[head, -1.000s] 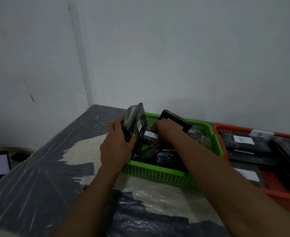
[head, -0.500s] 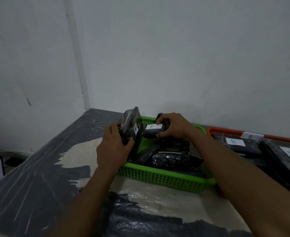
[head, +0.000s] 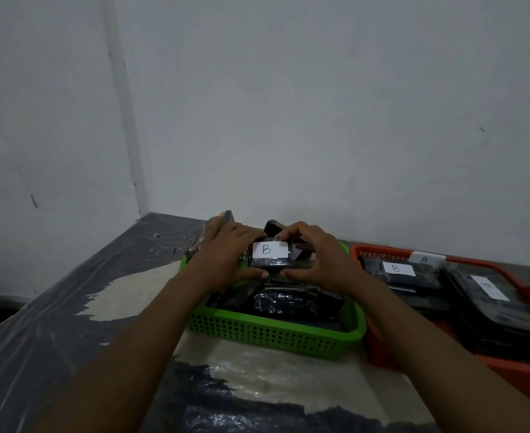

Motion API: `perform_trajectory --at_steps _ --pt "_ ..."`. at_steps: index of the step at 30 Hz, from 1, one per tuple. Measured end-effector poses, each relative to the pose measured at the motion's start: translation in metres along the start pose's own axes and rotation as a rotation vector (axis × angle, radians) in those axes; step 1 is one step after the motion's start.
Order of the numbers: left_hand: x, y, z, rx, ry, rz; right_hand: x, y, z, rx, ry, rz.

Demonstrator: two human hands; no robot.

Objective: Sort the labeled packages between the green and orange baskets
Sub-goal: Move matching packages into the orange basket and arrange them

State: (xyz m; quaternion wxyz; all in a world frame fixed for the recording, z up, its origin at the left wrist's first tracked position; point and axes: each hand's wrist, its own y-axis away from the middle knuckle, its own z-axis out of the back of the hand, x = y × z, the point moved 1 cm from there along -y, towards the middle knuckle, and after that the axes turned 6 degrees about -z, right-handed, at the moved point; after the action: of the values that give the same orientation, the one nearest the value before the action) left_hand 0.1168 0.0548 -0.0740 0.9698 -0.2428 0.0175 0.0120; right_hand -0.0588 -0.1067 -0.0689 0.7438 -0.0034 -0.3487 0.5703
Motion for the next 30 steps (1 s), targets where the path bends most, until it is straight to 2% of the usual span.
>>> perform_trajectory --at_steps 6,14,17,21,27,30 --pt "-0.037 -0.019 -0.009 -0.019 0.161 -0.104 -0.014 0.036 0.031 0.007 0.122 0.024" --pt "-0.089 -0.061 -0.027 -0.025 0.369 -0.197 -0.033 0.082 0.098 -0.006 0.185 -0.036" --pt "-0.109 -0.084 -0.032 -0.03 0.403 -0.233 -0.043 0.098 0.125 -0.028 0.217 -0.113" --pt "-0.139 -0.112 -0.045 0.005 0.296 -0.259 -0.057 0.121 0.144 -0.035 0.289 -0.237" --pt "-0.173 -0.135 -0.075 0.223 0.033 -0.253 -0.089 0.143 0.132 0.028 0.372 -0.422" --pt "-0.178 -0.137 -0.085 0.341 -0.065 -0.219 -0.102 0.145 0.114 0.051 0.376 -0.444"
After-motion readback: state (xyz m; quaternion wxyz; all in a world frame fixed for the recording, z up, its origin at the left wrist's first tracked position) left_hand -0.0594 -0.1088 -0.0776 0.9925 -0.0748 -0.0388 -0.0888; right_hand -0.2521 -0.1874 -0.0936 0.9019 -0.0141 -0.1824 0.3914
